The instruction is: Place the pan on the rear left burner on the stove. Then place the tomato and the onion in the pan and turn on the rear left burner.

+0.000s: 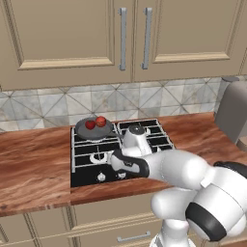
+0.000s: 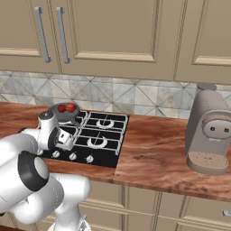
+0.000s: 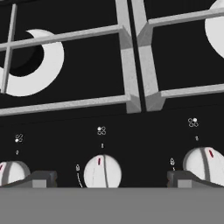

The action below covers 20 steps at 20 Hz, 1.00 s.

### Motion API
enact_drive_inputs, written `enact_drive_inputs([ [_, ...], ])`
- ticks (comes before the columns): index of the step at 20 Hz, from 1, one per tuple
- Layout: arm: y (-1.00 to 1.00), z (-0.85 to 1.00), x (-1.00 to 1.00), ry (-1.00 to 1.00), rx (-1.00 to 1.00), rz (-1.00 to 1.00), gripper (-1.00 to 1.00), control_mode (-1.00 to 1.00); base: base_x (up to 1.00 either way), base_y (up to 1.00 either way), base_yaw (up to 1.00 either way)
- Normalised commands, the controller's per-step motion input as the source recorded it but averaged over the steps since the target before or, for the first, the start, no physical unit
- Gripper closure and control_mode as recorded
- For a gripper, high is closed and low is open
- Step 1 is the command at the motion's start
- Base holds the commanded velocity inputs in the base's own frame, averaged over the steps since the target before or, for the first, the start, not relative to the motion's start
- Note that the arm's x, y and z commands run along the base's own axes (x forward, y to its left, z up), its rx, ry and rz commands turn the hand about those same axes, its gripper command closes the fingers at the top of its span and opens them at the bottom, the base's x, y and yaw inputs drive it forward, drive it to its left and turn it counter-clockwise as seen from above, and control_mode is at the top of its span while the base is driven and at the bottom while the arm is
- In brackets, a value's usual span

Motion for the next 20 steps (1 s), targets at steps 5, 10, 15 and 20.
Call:
enact_drive_inputs([
  [5, 0.04, 0.0, -0.1, 0.0, 0.0, 0.0, -1.0, -1.0, 0.0, 0.0, 0.0],
  [10, 0.1, 0.0, -0.2, 0.0, 0.0, 0.0, -1.0, -1.0, 0.0, 0.0, 0.0],
  [15, 0.03, 0.0, -0.08, 0.0, 0.0, 0.0, -1.0, -1.0, 0.0, 0.0, 0.0],
  [20, 0.0, -0.01, 0.02, 0.0, 0.0, 0.0, -1.0, -1.0, 0.0, 0.0, 0.0],
])
